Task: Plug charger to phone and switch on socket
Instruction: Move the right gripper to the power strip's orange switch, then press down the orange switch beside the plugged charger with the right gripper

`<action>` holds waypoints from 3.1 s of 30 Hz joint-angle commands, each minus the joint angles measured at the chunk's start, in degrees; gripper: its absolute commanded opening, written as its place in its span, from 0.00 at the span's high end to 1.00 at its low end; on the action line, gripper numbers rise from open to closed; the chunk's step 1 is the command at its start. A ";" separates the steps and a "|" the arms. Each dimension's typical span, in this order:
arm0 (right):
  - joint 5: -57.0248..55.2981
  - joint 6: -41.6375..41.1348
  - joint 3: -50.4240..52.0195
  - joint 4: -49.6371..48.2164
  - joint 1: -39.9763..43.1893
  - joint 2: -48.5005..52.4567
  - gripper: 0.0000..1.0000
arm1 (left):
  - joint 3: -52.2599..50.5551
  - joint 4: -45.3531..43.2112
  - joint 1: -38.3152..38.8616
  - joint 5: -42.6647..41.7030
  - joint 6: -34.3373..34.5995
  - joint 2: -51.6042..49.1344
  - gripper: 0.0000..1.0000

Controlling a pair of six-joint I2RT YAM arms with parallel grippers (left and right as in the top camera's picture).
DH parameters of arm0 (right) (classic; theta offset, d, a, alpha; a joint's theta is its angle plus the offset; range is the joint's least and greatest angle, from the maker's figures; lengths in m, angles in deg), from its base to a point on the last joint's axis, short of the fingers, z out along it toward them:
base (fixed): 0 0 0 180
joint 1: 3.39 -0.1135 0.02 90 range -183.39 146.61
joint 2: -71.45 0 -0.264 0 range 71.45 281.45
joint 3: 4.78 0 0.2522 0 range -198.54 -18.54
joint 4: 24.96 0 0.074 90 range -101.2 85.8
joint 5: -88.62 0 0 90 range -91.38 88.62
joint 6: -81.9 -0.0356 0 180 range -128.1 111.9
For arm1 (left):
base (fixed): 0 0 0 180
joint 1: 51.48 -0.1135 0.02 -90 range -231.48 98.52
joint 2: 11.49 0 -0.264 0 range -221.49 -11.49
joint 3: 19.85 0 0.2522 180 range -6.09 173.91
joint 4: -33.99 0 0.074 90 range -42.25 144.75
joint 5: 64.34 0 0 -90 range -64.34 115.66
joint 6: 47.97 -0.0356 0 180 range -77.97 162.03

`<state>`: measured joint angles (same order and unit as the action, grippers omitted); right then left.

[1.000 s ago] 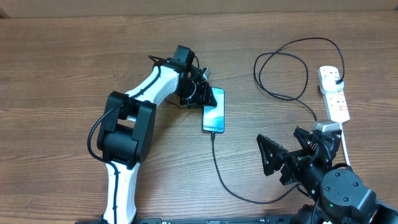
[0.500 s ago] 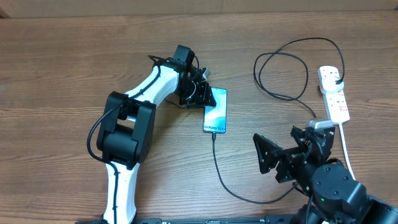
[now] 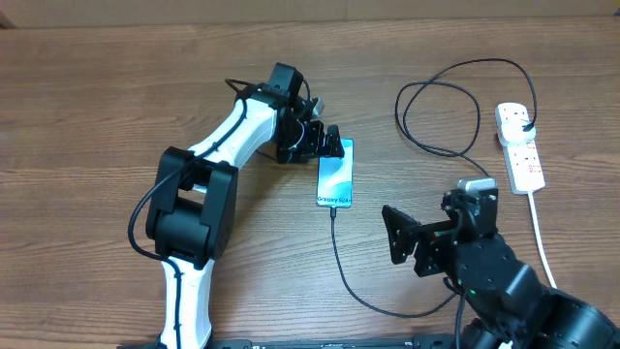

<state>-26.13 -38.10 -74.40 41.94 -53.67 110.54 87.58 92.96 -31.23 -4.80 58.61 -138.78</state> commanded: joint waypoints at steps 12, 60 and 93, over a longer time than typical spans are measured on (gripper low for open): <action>-2.36 -5.18 0.31 -3.34 1.09 14.23 0.00 | -3.45 16.09 -5.22 29.88 -0.26 28.17 0.00; 23.41 -5.51 -36.52 5.18 75.17 77.37 0.96 | -35.08 19.50 -13.16 43.95 8.09 107.36 0.00; 26.38 -4.00 -38.49 0.07 74.10 84.52 0.96 | -35.08 30.97 -13.16 43.98 8.31 110.60 0.01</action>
<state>-1.39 -42.78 -110.46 41.22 20.95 192.83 52.63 123.87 -44.04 38.35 66.11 -28.84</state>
